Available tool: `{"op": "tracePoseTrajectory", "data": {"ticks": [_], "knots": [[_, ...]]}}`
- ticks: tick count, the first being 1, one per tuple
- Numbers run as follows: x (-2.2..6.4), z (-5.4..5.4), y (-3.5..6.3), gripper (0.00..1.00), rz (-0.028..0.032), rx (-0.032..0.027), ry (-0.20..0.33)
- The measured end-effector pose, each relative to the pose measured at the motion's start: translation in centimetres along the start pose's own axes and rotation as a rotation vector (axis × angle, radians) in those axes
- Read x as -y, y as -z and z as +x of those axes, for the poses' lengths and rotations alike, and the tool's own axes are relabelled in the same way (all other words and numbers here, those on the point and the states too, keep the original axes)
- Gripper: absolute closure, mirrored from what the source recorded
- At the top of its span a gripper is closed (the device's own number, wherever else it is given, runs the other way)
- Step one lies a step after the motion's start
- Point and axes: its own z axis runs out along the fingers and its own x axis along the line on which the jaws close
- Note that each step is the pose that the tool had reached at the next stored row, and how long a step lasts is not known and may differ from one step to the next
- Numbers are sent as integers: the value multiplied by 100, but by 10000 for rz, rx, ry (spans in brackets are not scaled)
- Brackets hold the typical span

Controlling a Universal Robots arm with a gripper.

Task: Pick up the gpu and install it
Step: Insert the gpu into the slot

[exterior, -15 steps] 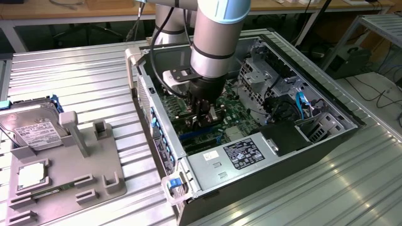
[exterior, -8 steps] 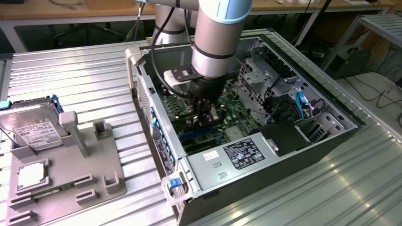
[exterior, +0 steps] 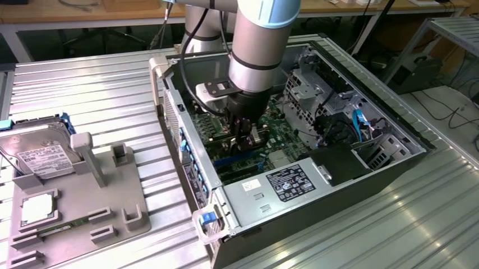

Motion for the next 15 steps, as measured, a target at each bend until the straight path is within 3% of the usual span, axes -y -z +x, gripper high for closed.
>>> {"op": "tracePoseTrajectory", "data": {"ticks": [15], "knots": [[0,4,0,70,-3,0,-258]]}}
